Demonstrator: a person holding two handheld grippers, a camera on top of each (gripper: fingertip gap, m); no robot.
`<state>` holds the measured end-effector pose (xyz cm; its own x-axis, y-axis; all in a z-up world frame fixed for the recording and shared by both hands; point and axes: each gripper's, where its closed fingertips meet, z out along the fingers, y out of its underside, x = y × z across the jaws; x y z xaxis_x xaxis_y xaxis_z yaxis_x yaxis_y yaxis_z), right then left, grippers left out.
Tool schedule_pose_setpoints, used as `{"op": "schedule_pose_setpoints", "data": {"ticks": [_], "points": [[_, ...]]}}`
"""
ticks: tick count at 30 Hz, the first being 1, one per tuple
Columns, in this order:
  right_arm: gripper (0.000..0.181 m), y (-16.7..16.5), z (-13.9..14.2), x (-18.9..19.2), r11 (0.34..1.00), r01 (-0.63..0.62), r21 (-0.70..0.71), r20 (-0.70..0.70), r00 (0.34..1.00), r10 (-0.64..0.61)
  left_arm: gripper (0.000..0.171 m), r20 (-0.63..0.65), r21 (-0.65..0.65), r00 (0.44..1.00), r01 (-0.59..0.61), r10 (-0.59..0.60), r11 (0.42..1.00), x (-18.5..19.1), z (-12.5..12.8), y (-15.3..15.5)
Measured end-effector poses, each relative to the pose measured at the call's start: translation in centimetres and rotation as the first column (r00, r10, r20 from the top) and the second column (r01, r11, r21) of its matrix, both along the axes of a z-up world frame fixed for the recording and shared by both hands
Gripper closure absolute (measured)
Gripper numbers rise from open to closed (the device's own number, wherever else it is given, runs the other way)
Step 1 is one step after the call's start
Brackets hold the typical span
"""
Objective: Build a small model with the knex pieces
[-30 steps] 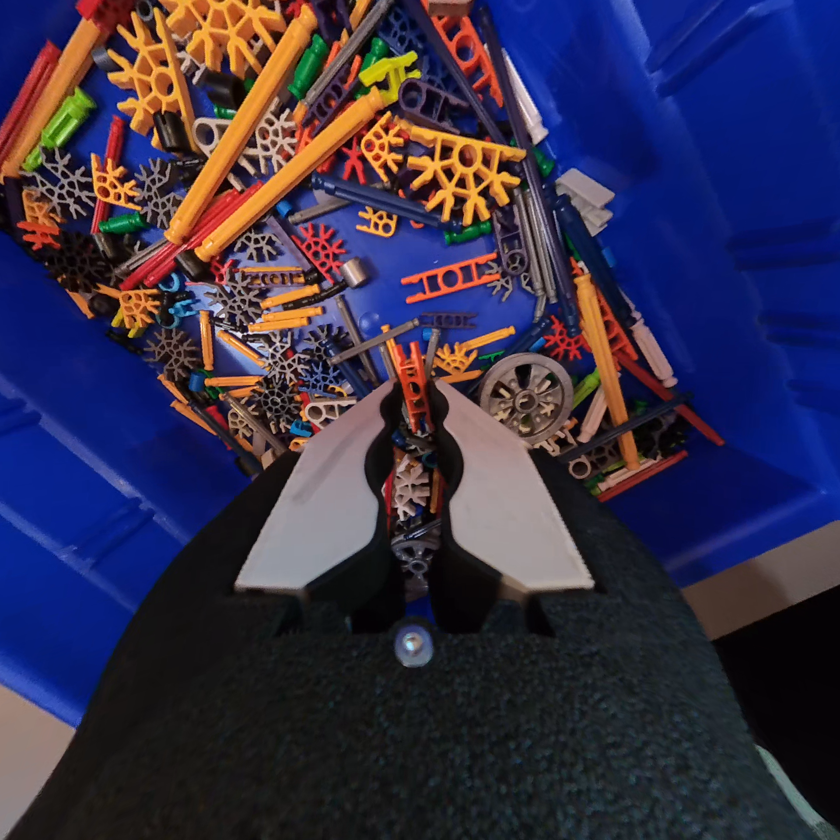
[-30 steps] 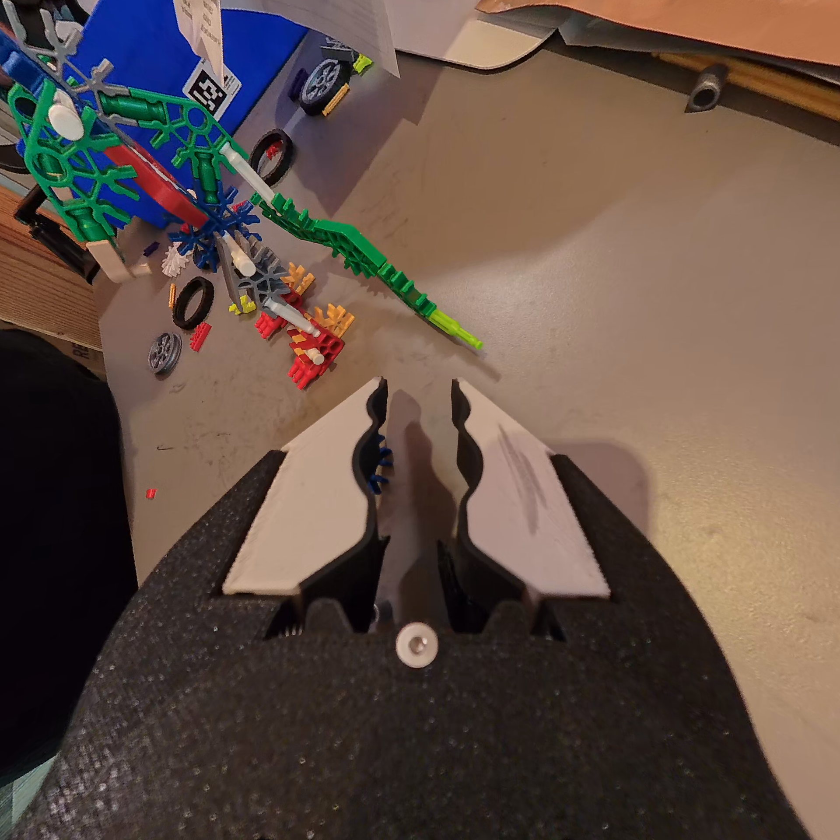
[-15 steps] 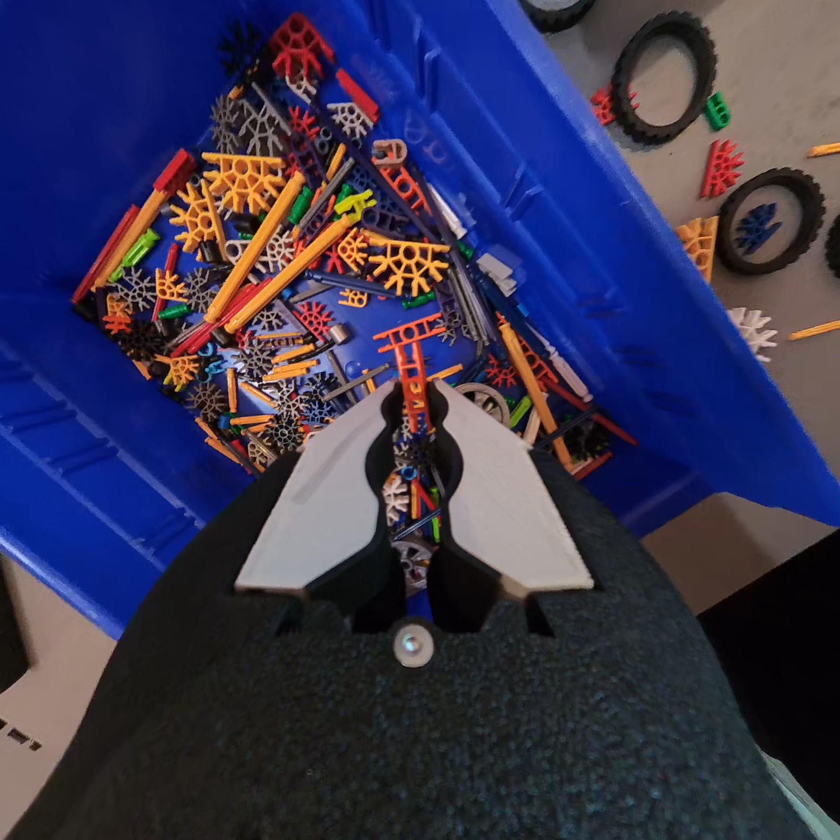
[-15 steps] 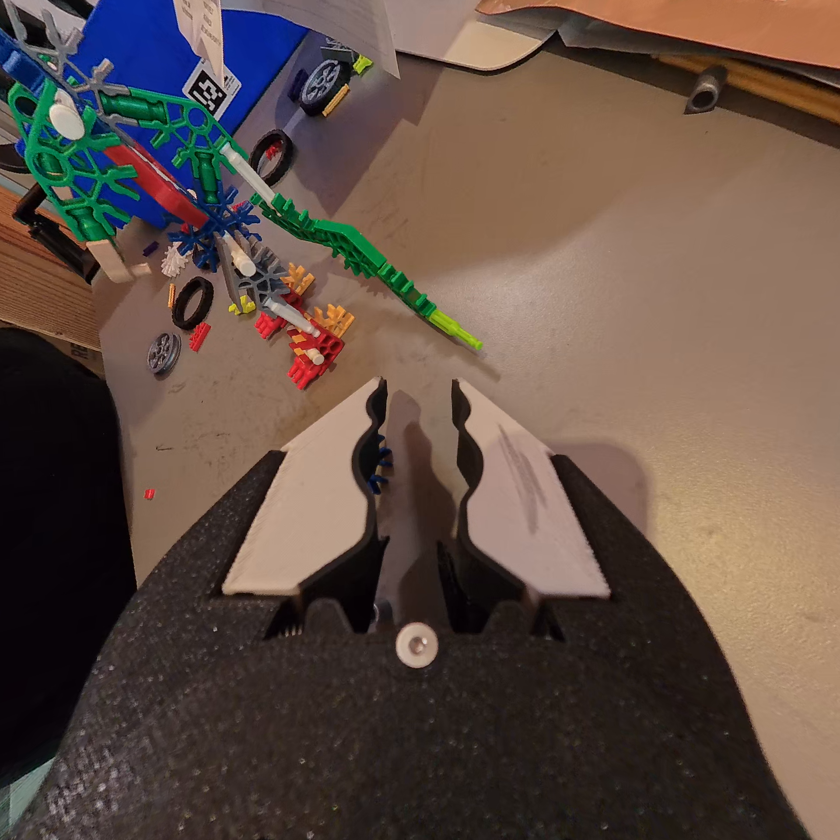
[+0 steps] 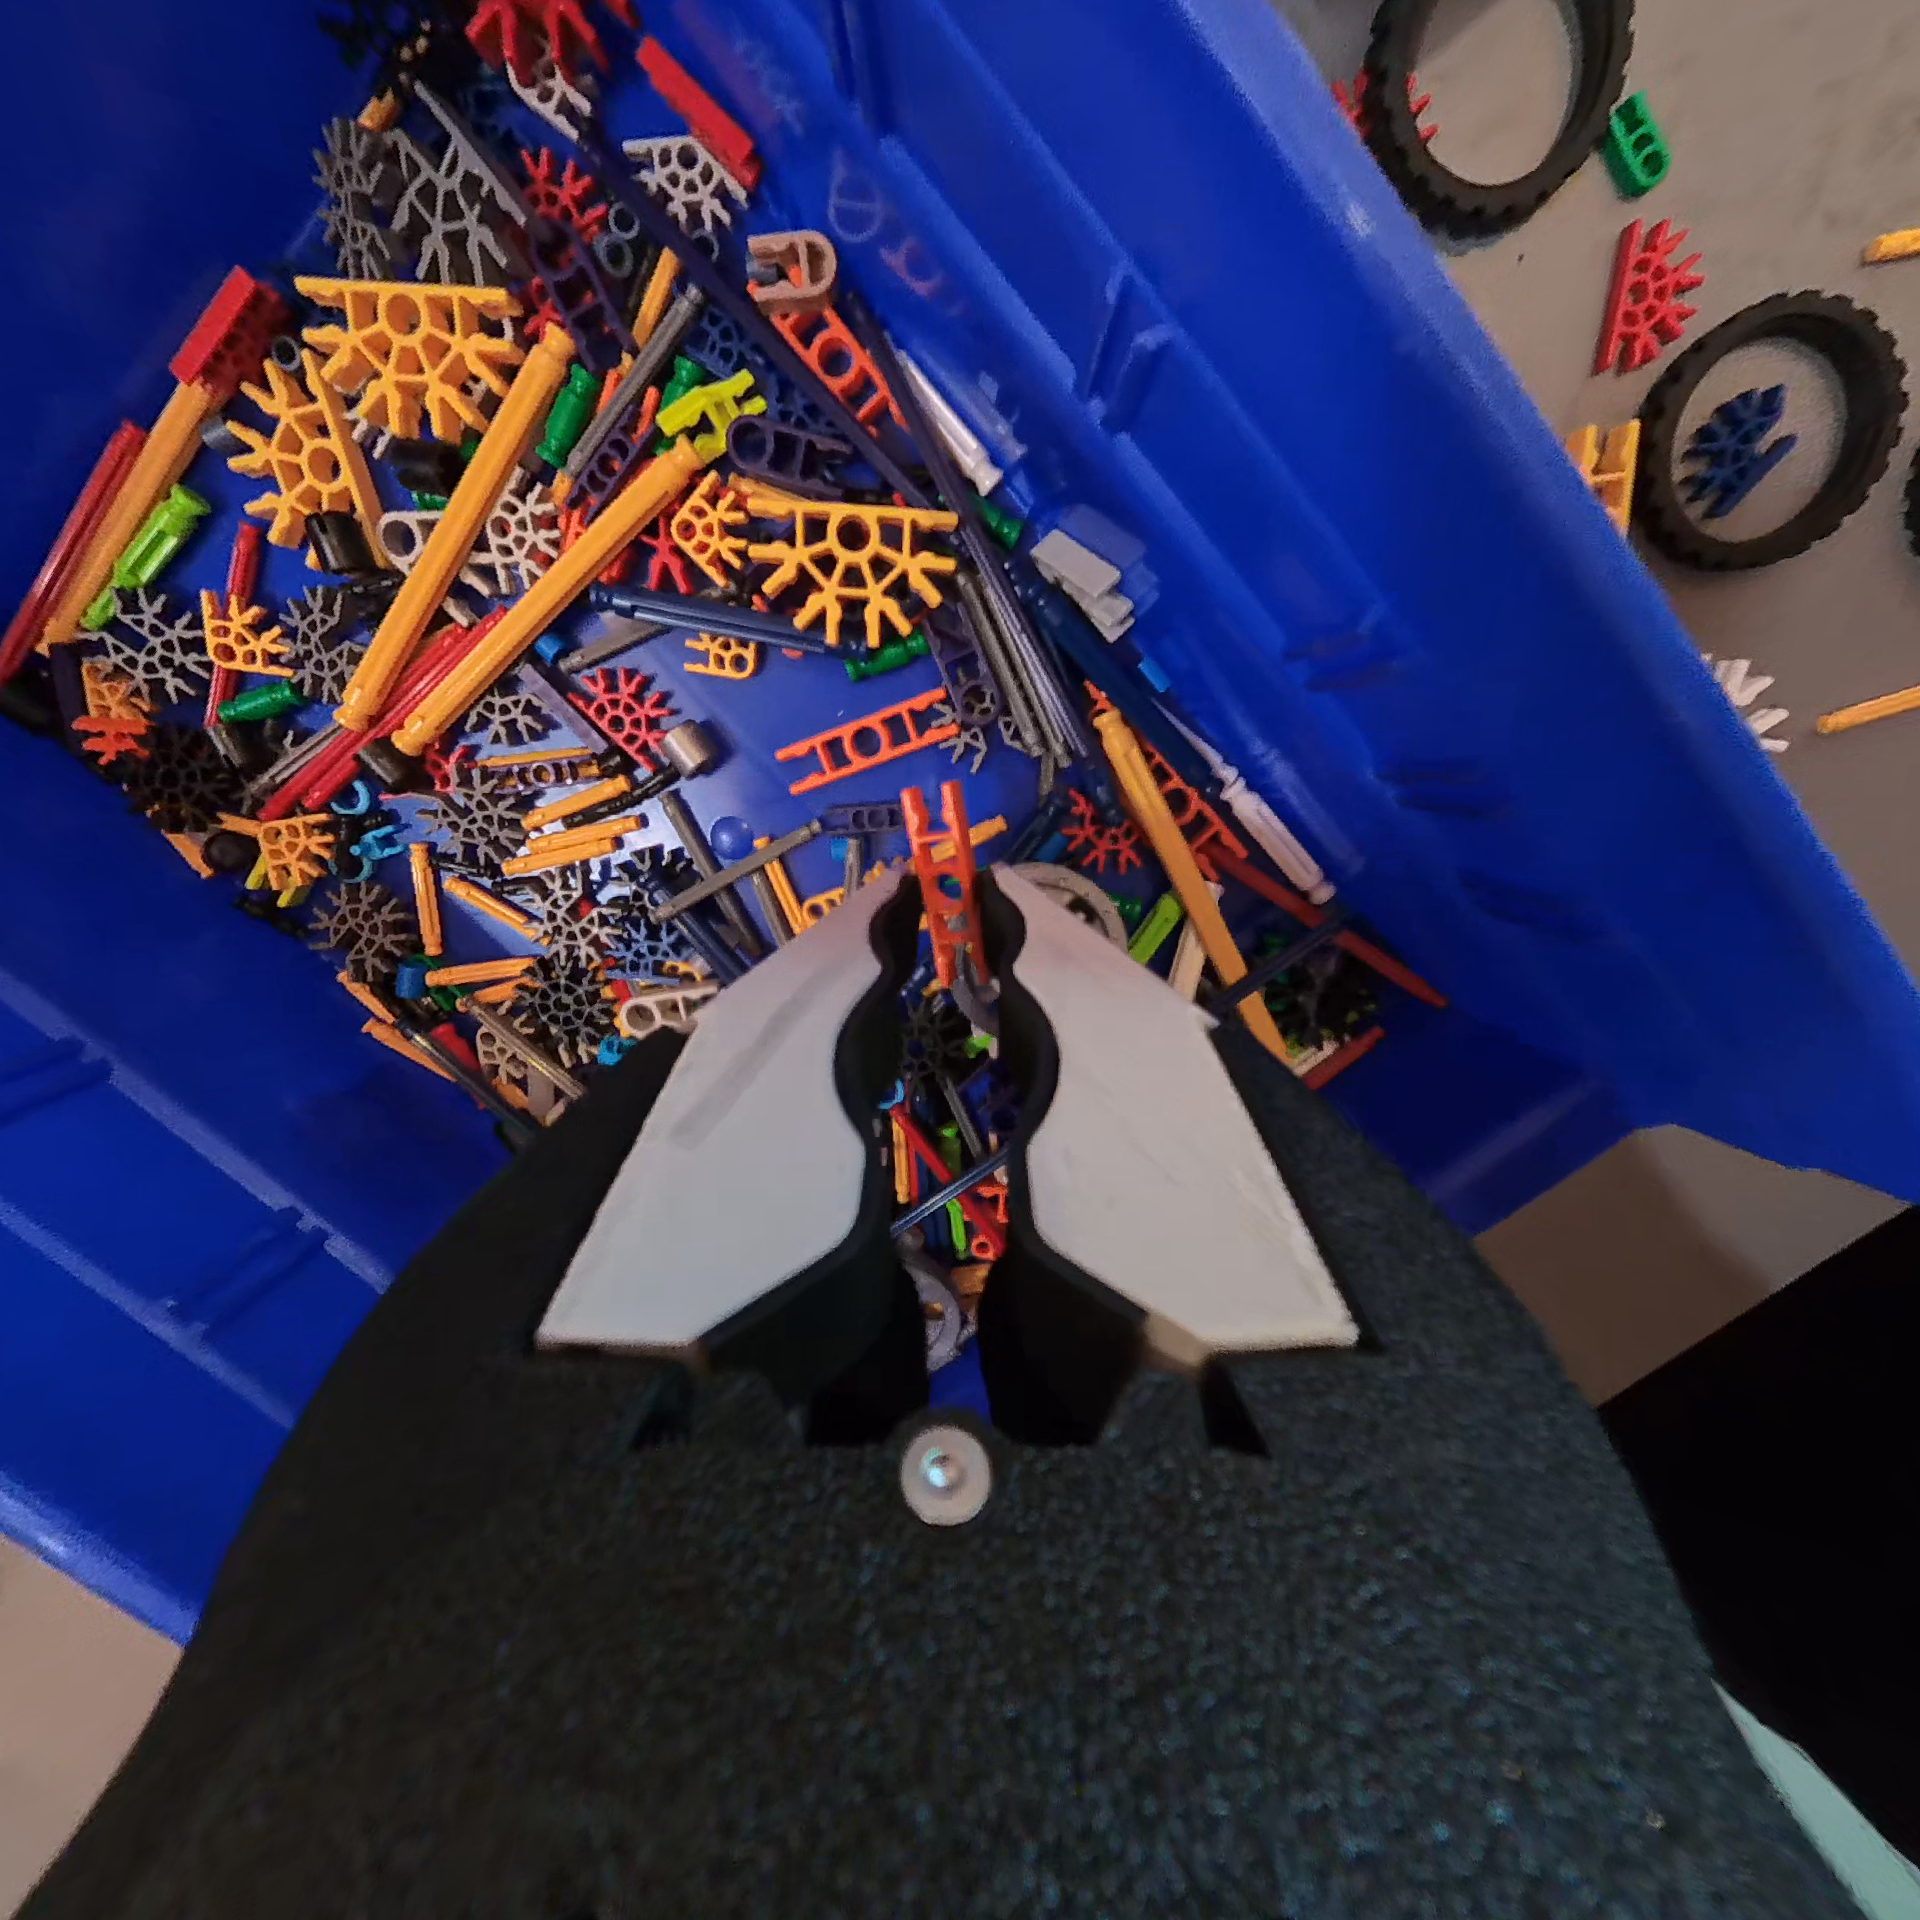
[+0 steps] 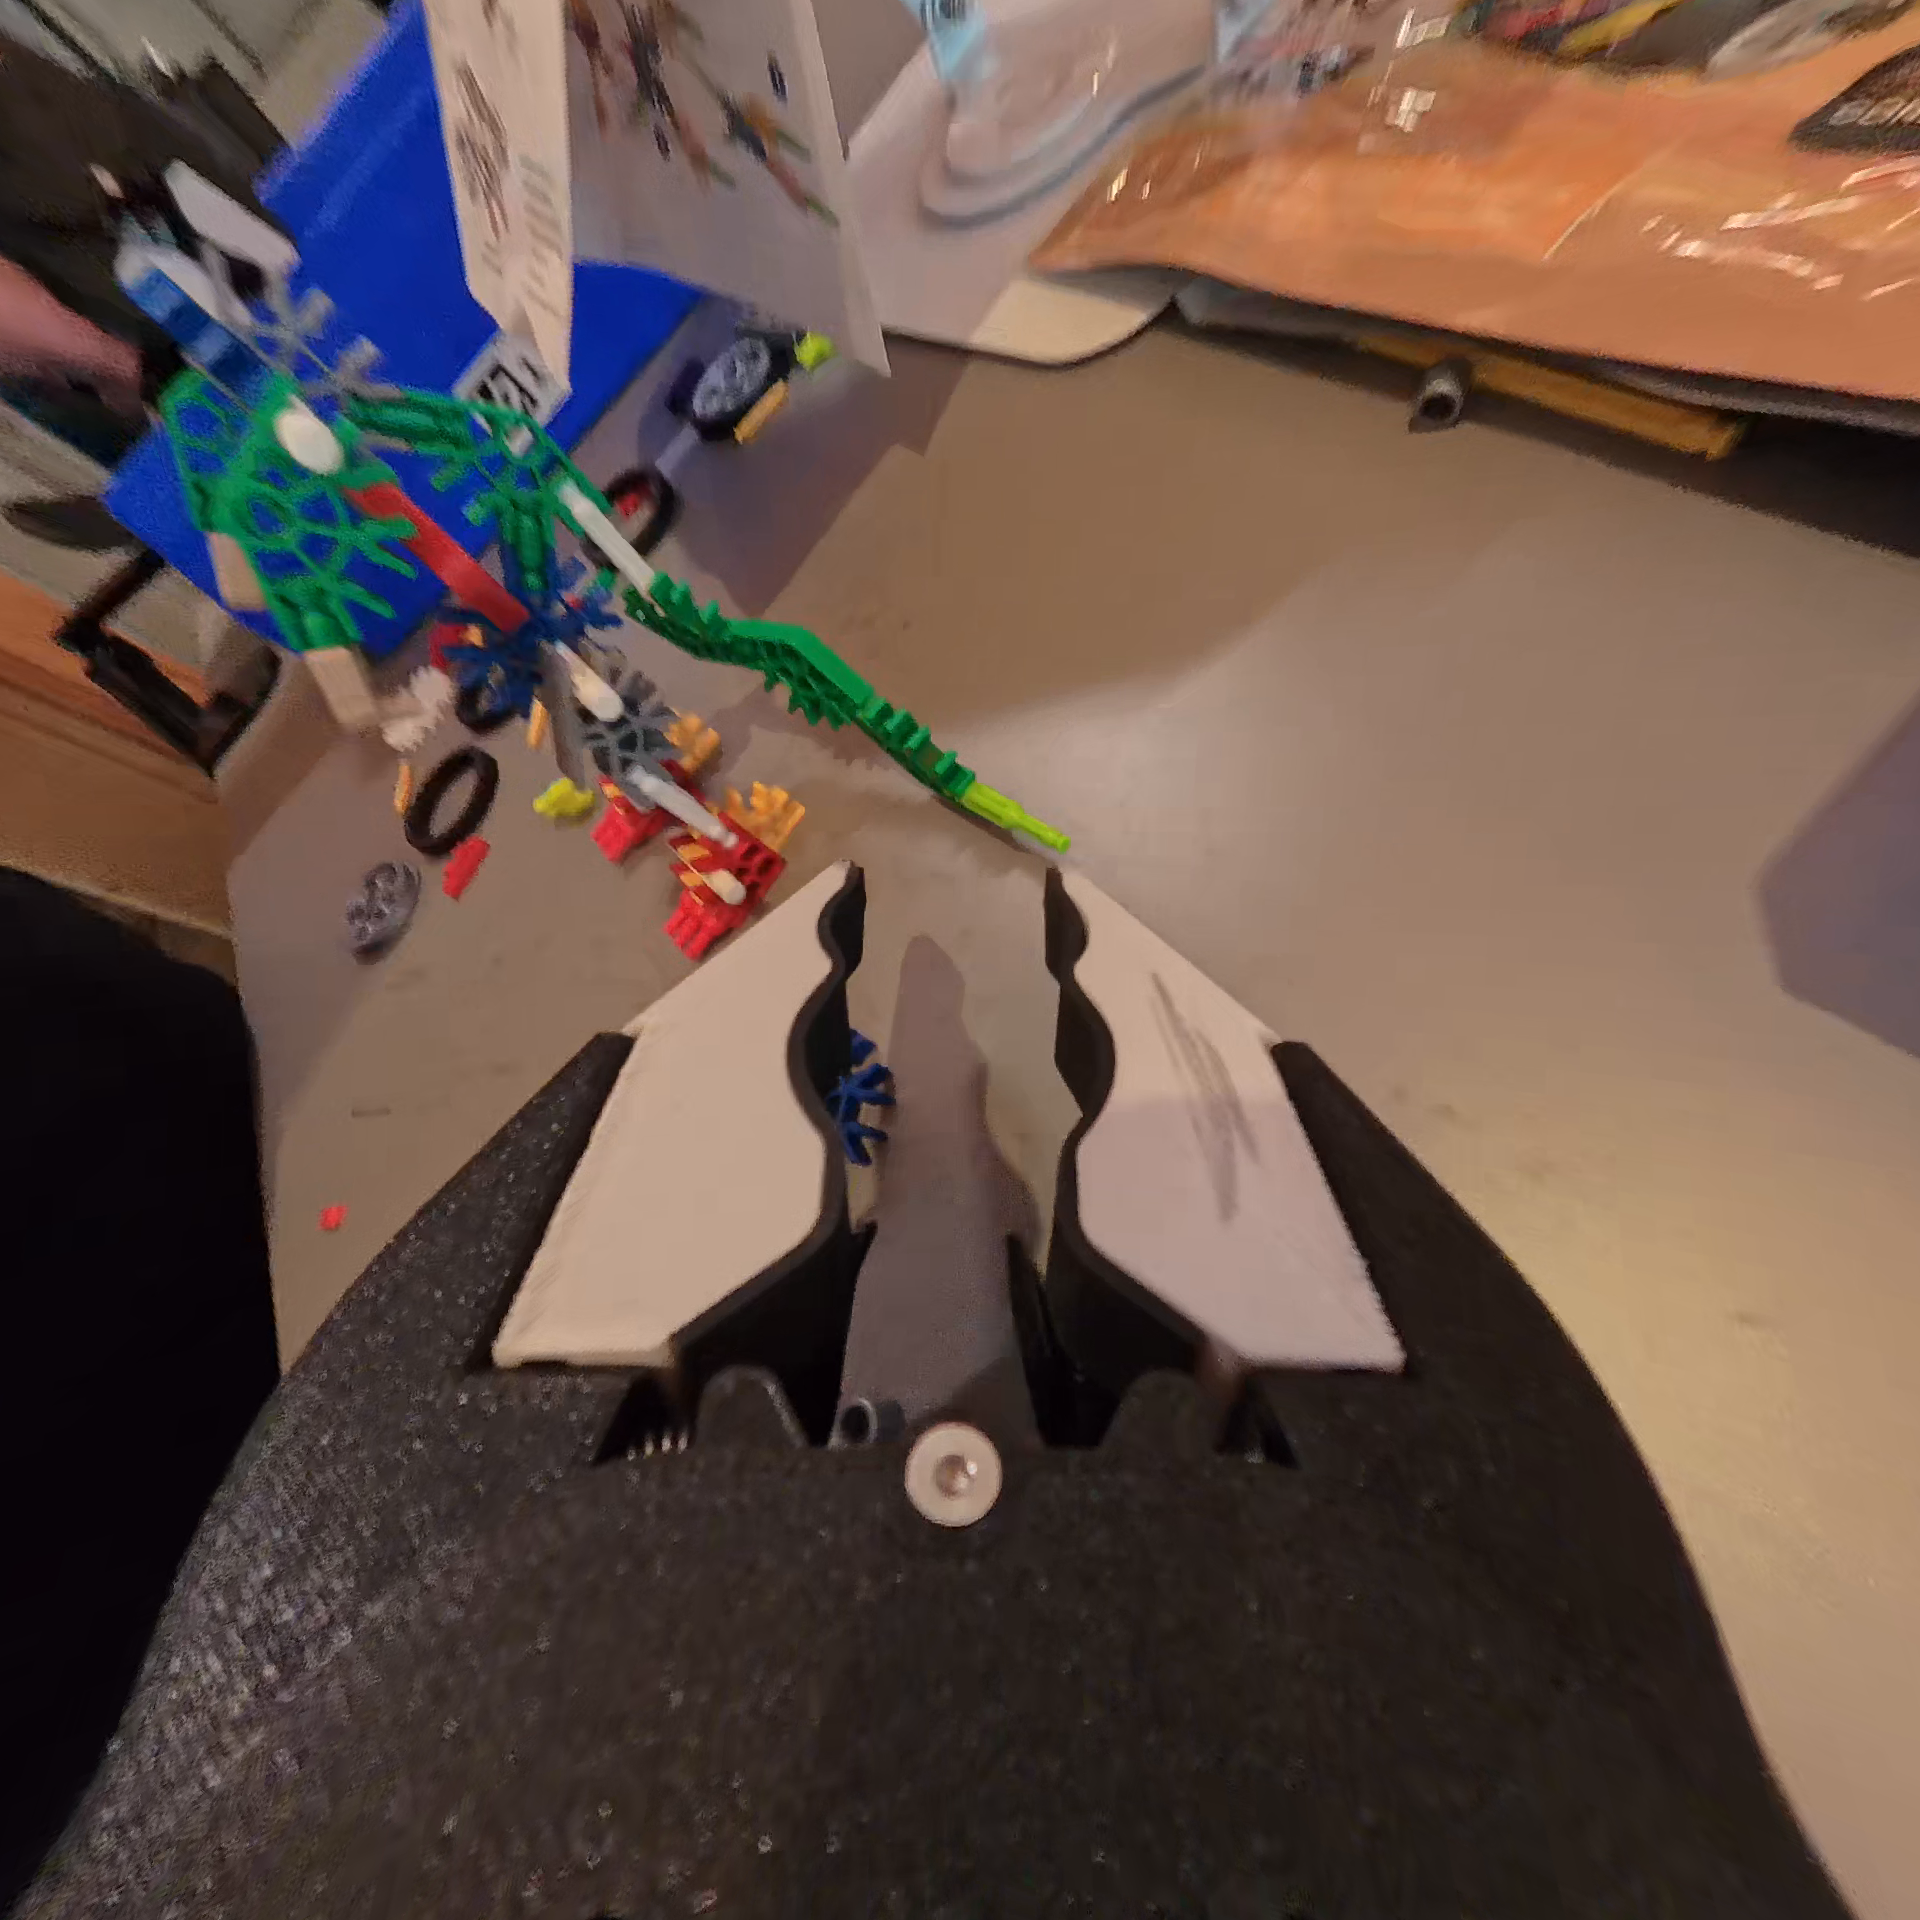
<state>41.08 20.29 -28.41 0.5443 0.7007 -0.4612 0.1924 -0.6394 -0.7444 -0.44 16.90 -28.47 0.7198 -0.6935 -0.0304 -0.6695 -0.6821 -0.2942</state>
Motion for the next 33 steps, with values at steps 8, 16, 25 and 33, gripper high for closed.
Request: {"op": "schedule_pose_setpoints", "data": {"ticks": [8,16,25,33], "points": [[0.147,-1.2,1.7,1.4,0.966,0.234,0.105,-0.022,0.972,-0.233,0.163,0.017,0.013,0.999,0.043,-0.043,0.999,-0.4,-0.1,-0.9],[0.145,-5.2,2.9,1.0,0.835,0.501,0.226,-0.012,0.859,-0.512,0.162,0.034,0.032,0.985,0.168,-0.169,0.985,0.0,-0.6,-0.8],[0.141,-7.7,4.1,0.8,0.752,0.621,0.222,-0.173,0.784,-0.596,0.159,0.094,0.092,0.964,0.239,-0.248,0.967,1.1,0.3,-0.5],[0.143,-5.6,4.8,2.0,0.721,0.645,0.252,-0.209,0.764,-0.61,0.156,0.118,0.134,0.971,0.194,-0.21,0.972,0.7,1.5,2.2]]}}
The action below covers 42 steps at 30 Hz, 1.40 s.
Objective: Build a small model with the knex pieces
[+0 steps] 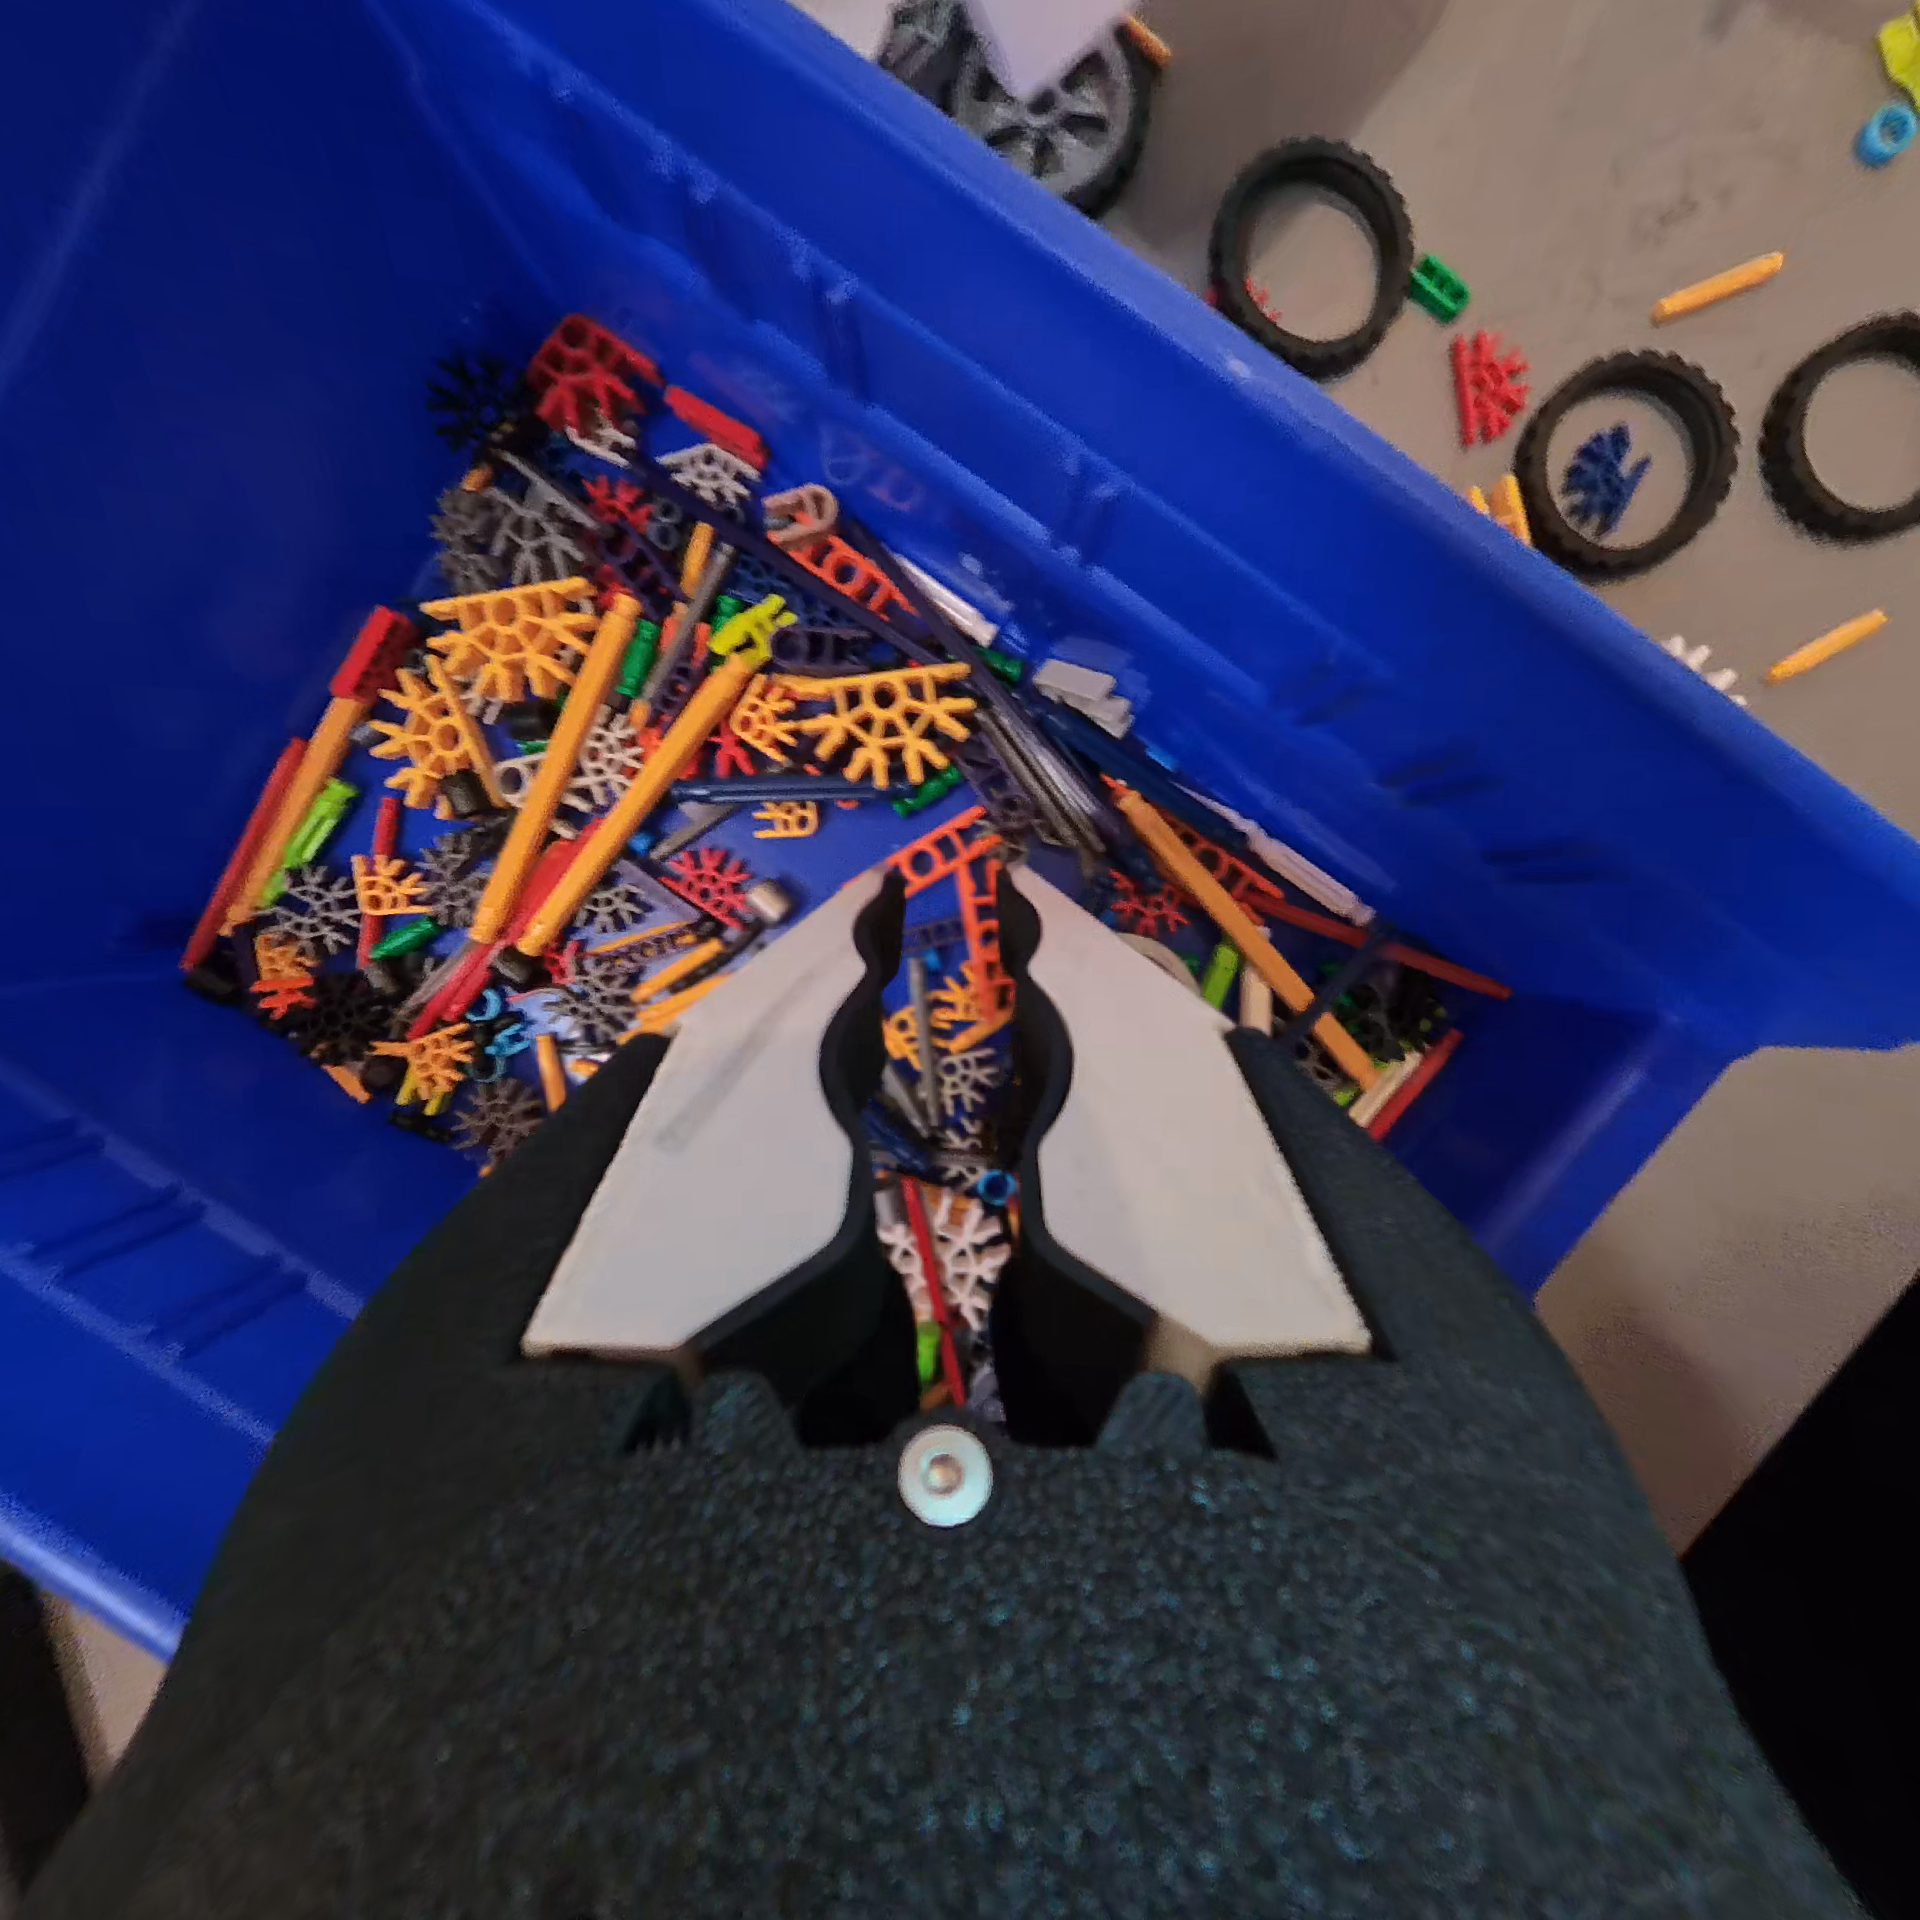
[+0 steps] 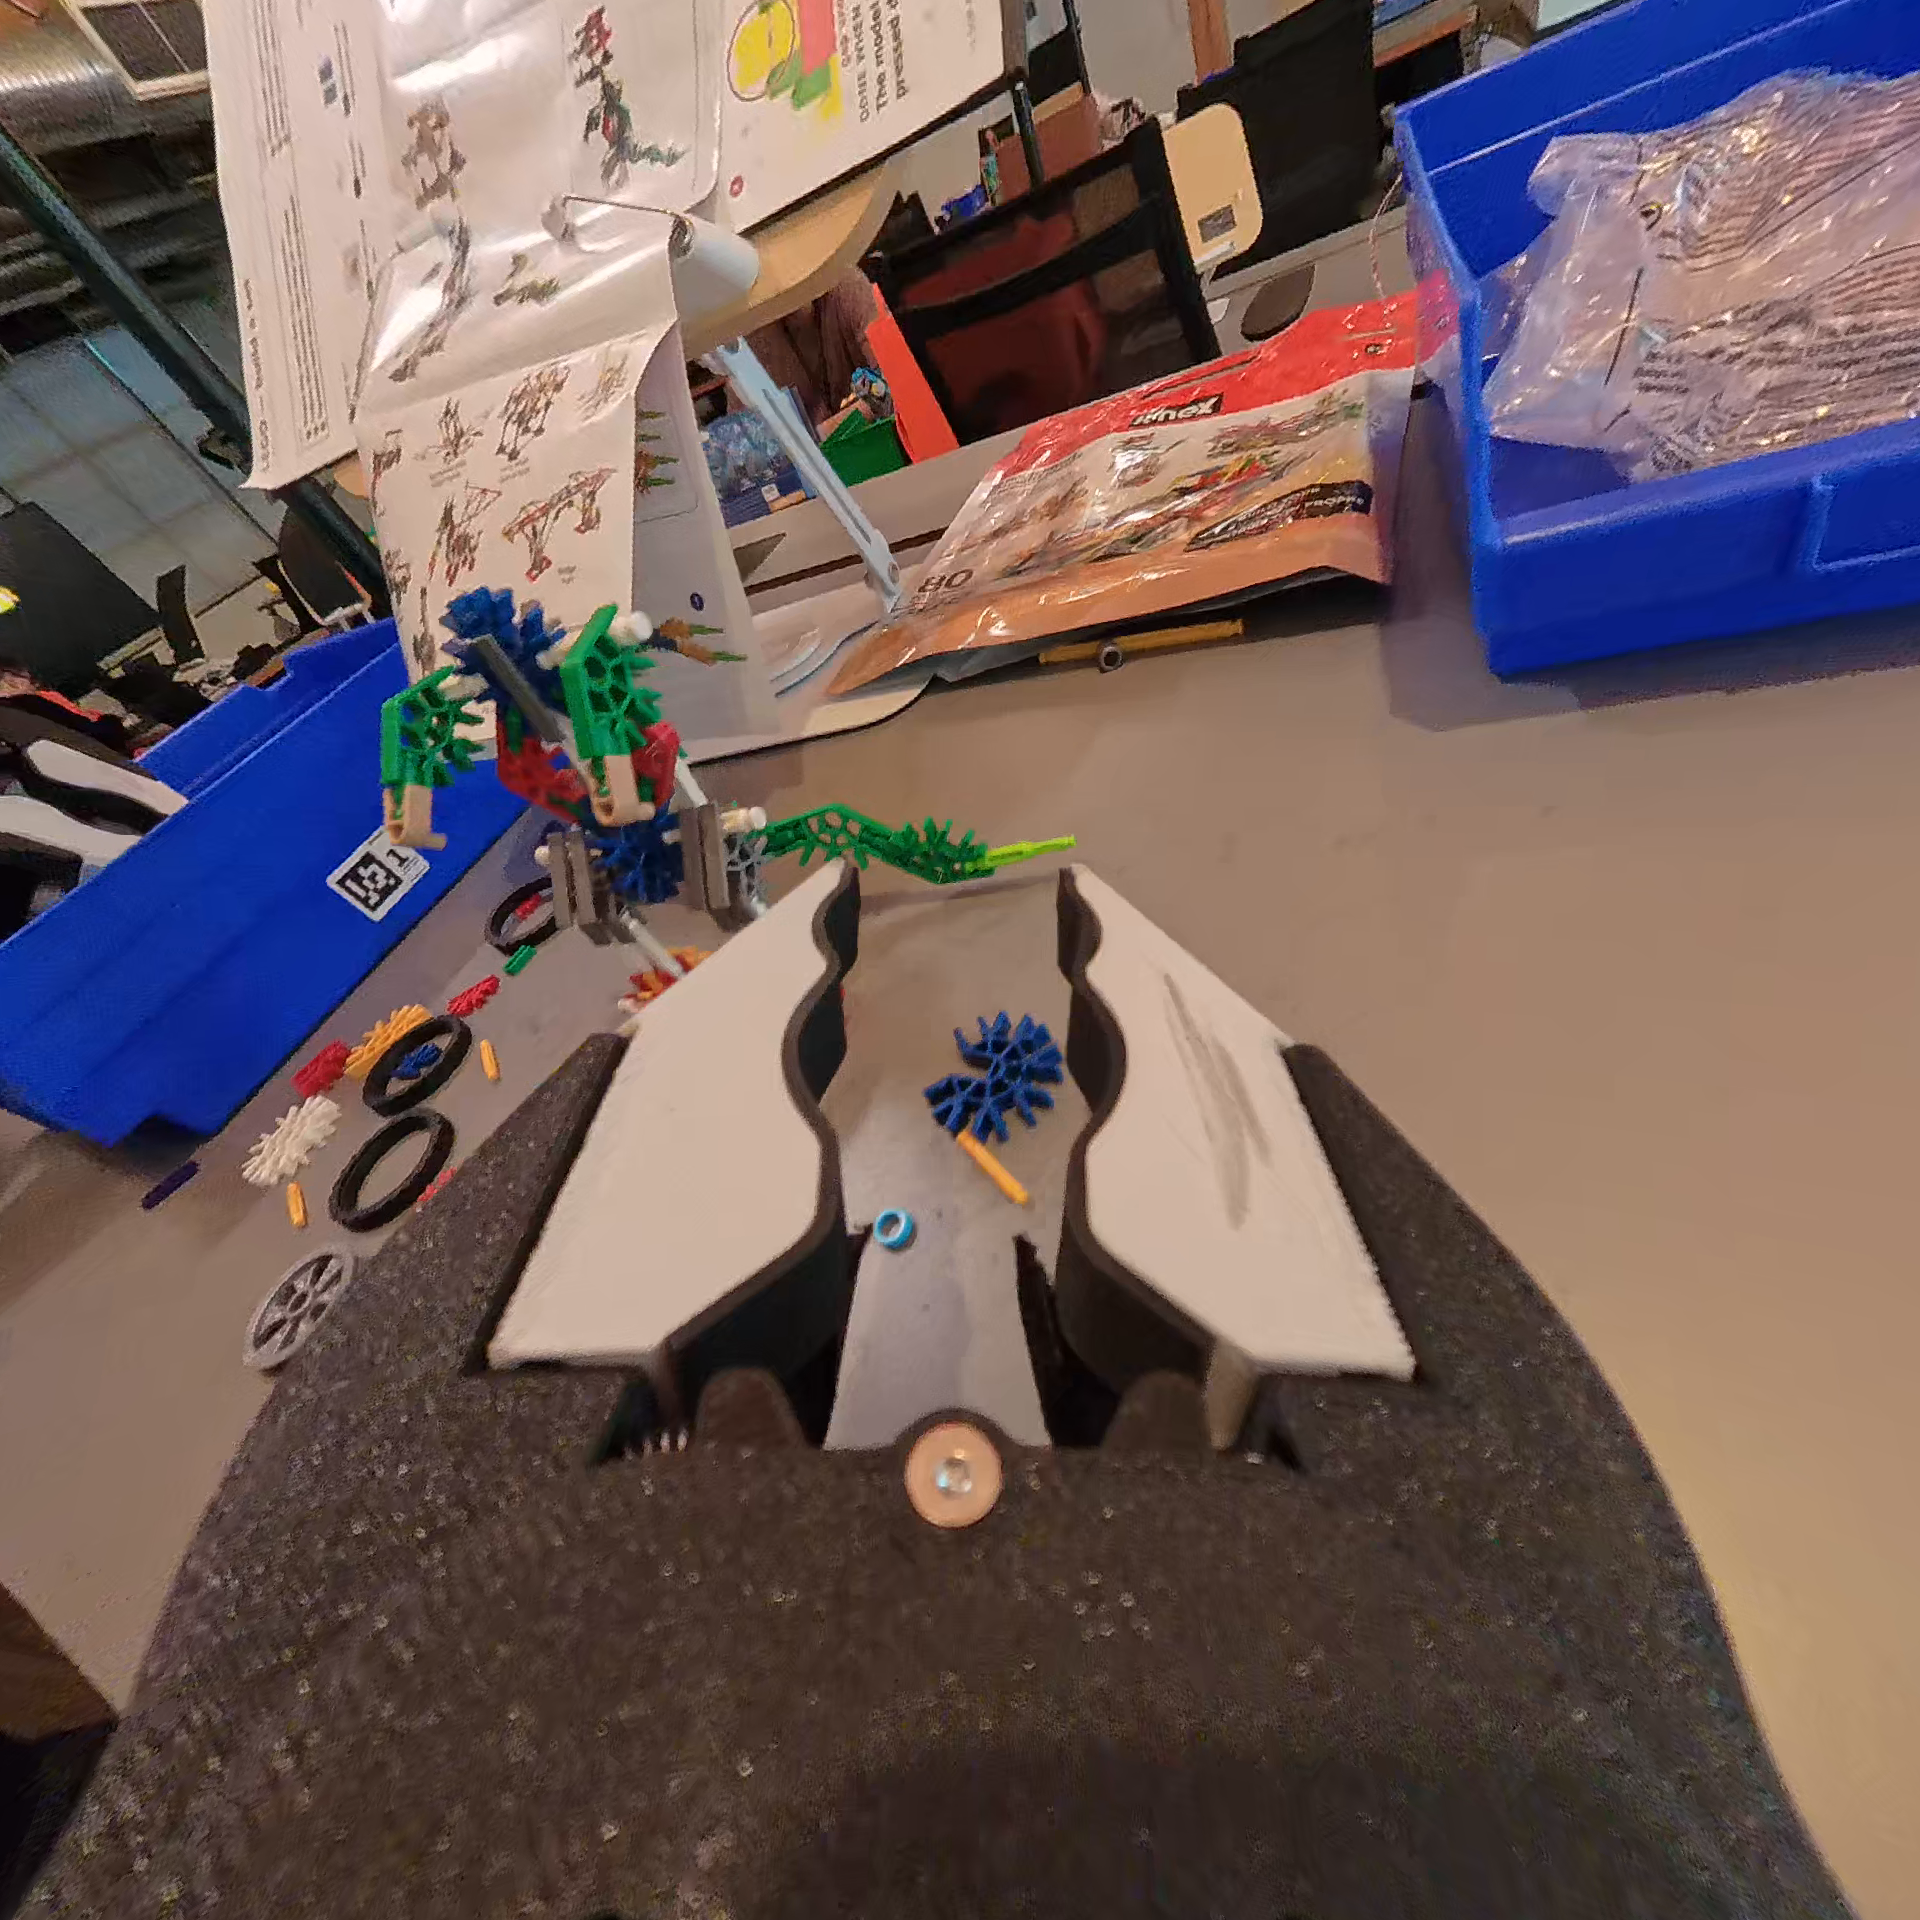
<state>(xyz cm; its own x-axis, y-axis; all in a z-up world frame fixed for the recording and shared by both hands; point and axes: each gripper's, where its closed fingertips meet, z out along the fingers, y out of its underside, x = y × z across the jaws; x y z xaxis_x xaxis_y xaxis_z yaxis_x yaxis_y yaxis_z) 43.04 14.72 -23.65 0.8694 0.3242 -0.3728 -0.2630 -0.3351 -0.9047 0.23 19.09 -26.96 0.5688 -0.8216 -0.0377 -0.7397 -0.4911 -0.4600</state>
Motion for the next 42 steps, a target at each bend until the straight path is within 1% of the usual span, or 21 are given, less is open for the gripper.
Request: {"op": "schedule_pose_setpoints", "data": {"ticks": [6,10,13,17,22,28,31,37,40,42], "points": [[0.143,3.2,-0.3,2.1,1.0,-0.009,-0.023,-0.009,1.0,0.009,0.151,0.017,0.058,0.999,-0.053,0.052,0.997,-0.6,0.7,3.6],[0.143,4.6,-0.9,2.2,0.996,-0.056,-0.064,0.007,0.998,0.057,0.147,0.024,0.054,0.996,-0.088,0.086,0.995,-1.3,0.1,5.3],[0.143,5.5,-1.4,1.9,0.991,-0.096,-0.09,0.026,0.995,0.098,0.145,0.023,0.047,0.994,-0.111,0.11,0.993,-1.6,-0.3,5.9],[0.143,6.9,-1.7,1.8,0.986,-0.134,-0.099,0.059,0.988,0.14,0.141,0.004,0.033,0.994,-0.112,0.112,0.993,-1.3,-0.9,6.3],[0.143,8.1,-1.5,1.9,0.985,-0.148,-0.086,0.055,0.987,0.153,0.141,-0.034,-0.009,0.993,-0.113,0.113,0.994,-1.3,-2.2,6.1],[0.144,8.1,-1.3,2.0,0.986,-0.149,-0.074,0.045,0.987,0.153,0.141,-0.054,-0.051,0.99,-0.132,0.129,0.99,-1.5,-3.2,5.9],[0.144,8.1,-1.3,2.0,0.986,-0.153,-0.074,0.044,0.987,0.156,0.14,-0.018,-0.075,0.99,-0.141,0.14,0.987,-1.1,-3.1,6.0],[0.144,8.0,-1.2,2.0,0.985,-0.154,-0.071,0.039,0.987,0.157,0.14,-0.021,-0.08,0.991,-0.137,0.136,0.987,-1.0,-3.1,6.1],[0.144,8.0,-1.3,2.0,0.985,-0.157,-0.074,0.038,0.986,0.16,0.146,-0.029,-0.076,0.99,-0.143,0.142,0.987,-1.1,-3.1,6.2],[0.144,8.0,-1.3,2.0,0.985,-0.158,-0.074,0.038,0.986,0.161,0.154,-0.03,-0.077,0.989,-0.147,0.145,0.986,-1.1,-3.1,6.2]]}}
